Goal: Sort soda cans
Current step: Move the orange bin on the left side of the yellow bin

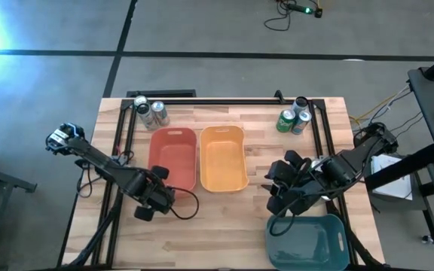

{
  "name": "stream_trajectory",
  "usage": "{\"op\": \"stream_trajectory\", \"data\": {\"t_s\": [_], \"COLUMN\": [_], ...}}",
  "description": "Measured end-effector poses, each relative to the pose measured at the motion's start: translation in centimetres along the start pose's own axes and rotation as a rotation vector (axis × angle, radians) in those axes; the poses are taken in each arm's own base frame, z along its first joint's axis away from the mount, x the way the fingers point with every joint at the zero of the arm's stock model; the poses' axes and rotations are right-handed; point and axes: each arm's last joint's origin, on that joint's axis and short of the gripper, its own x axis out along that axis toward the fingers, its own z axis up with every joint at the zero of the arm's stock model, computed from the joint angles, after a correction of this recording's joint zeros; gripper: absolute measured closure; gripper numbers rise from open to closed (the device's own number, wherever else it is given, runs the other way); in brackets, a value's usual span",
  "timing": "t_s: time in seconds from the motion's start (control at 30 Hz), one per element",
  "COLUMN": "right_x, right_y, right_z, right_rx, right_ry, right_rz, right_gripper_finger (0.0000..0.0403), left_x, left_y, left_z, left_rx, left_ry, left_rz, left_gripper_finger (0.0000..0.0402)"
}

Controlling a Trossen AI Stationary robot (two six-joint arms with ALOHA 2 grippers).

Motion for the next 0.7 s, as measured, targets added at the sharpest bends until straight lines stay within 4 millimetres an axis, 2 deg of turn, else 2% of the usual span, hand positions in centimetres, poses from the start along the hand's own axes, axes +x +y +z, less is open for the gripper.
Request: {"op": "stream_trajectory", "data": {"t_s": [0.23, 0.5, 0.7], "right_x": [0.0, 0.4, 1.1], "right_y": [0.0, 0.3, 0.6], "right_z": [0.0, -0.1, -0.9], "right_rx": [-0.033, -0.012, -0.025], "right_ry": [0.005, -0.005, 0.007], "right_rz": [0.006, 0.018, 0.013], "right_gripper_finger": [0.0263, 0.0213, 0.0175], "left_x": [1.0, 2.4, 2.5], "left_y": [0.1, 0.5, 0.6], "left_z": [-0.2, -0.6, -0.5], "left_rx": [0.004, -0.014, 0.009], "left_ry": [0.008, 0.014, 0.008], "left_rz": [0.012, 0.018, 0.039], "left_gripper_finger": [0.0401, 0.0401, 0.0401]}}
